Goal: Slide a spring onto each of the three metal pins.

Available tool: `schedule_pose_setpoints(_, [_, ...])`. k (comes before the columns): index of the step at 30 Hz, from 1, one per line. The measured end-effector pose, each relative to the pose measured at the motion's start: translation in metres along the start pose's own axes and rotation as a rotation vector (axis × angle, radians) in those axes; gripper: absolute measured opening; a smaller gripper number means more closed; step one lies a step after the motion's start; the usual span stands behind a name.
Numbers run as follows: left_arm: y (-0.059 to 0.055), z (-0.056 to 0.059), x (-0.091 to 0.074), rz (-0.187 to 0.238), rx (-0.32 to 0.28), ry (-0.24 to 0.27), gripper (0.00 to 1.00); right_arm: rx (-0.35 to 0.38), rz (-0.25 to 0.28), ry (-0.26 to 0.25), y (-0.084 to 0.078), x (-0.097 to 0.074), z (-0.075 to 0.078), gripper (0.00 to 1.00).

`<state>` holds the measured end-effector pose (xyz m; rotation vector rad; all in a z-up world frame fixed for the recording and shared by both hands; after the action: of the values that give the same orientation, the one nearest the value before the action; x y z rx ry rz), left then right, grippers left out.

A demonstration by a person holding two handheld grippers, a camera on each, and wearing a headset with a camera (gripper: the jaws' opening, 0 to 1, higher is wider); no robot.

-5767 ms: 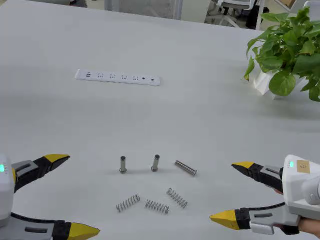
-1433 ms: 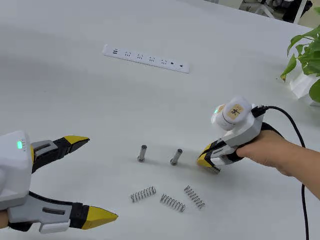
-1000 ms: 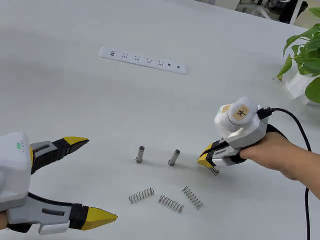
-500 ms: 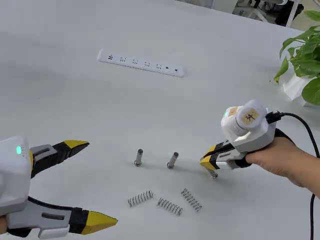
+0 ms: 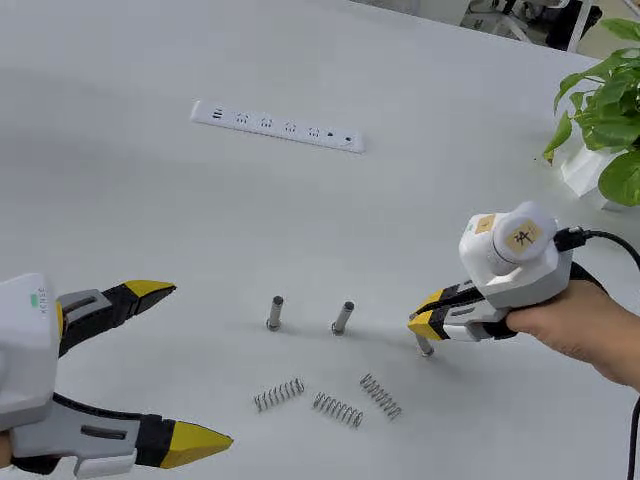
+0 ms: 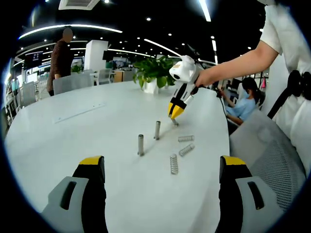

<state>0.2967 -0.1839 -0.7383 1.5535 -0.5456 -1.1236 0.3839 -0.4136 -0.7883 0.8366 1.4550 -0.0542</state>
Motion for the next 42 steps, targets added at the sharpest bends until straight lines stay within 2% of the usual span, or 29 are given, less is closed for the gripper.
schedule_pose_setpoints(21, [0.001,0.001,0.002,-0.011,0.011,-0.011,0.98,0.048,0.034,-0.014,-0.016,-0.016,0.000,0.03])
schedule_pose_setpoints(32, [0.001,0.002,0.002,-0.011,0.009,-0.013,0.97,0.061,0.048,-0.017,-0.017,-0.020,-0.006,0.03])
schedule_pose_setpoints(42, [0.001,0.002,0.003,-0.008,0.005,-0.012,0.97,0.053,0.076,-0.025,-0.009,-0.022,-0.006,0.03])
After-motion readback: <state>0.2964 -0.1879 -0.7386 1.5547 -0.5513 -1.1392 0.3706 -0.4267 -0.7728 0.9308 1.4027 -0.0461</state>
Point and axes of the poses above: the centre of the closed fingertips' face, and the gripper's own axes: x roughly forward along the fingers, z roughly to its right, y roughly out of its top, the point moved 2 cm from there along -x, roughly backward along the fingers, and after that the axes turned 6 degrees about x, right-handed, at the moved point
